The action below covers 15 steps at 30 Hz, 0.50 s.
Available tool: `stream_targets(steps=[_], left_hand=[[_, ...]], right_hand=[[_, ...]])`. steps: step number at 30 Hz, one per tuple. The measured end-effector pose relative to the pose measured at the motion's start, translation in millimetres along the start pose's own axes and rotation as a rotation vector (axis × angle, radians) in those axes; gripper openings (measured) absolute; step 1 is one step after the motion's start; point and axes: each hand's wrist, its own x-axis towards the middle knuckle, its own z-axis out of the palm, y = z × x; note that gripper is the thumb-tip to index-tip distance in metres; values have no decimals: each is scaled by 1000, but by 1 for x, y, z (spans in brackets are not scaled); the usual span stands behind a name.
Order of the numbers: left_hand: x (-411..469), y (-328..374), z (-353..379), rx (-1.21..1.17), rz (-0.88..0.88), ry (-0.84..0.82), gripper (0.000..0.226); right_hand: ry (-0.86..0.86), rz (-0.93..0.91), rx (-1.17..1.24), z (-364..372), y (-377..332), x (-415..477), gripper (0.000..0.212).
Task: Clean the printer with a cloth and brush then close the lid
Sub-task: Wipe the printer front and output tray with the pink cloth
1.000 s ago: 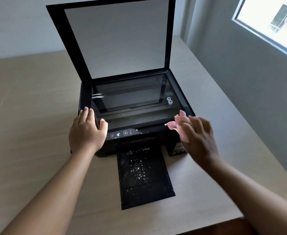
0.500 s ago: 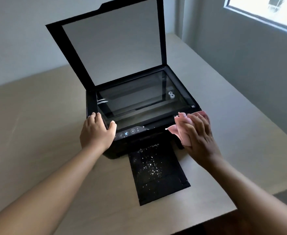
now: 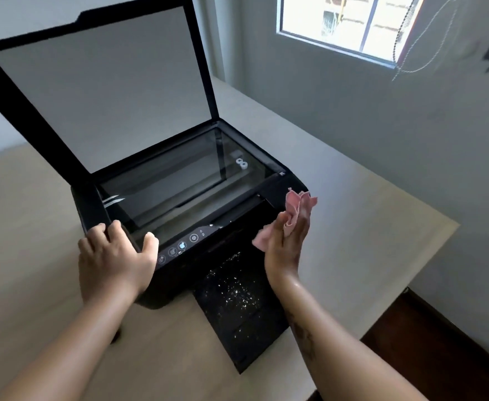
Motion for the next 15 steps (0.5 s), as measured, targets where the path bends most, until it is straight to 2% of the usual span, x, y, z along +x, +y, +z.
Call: stream_targets(steps=[2,3,4,7,10,11,13,14,15], left_hand=[[1,1,1,-11,9,11,84],[2,1,0,-12,8,12,84],[2,2,1,-13,10,10,83],[1,3,2,-21,11,15,83],[1,4,0,-32,14,14,84],[1,3,0,-35,11,12,84],[0,3,1,-35,4,7,85],[0,4,1,-35,1,4,86],[0,5,1,-36,1,2,86]], right_hand=[[76,207,37,5,19,15,89],[108,241,-8,9,22,18,92],[119,238,52,9,14,15,86],[83,47,-43,9,6,10,68],[80,208,-277,11,12,18,63],[88,222,-275,12,4,19,66],[160,99,-149,14,-15,14,72],[185,12,-145,19,-11,15,70],[199,15,-135,20,-6,15,68]])
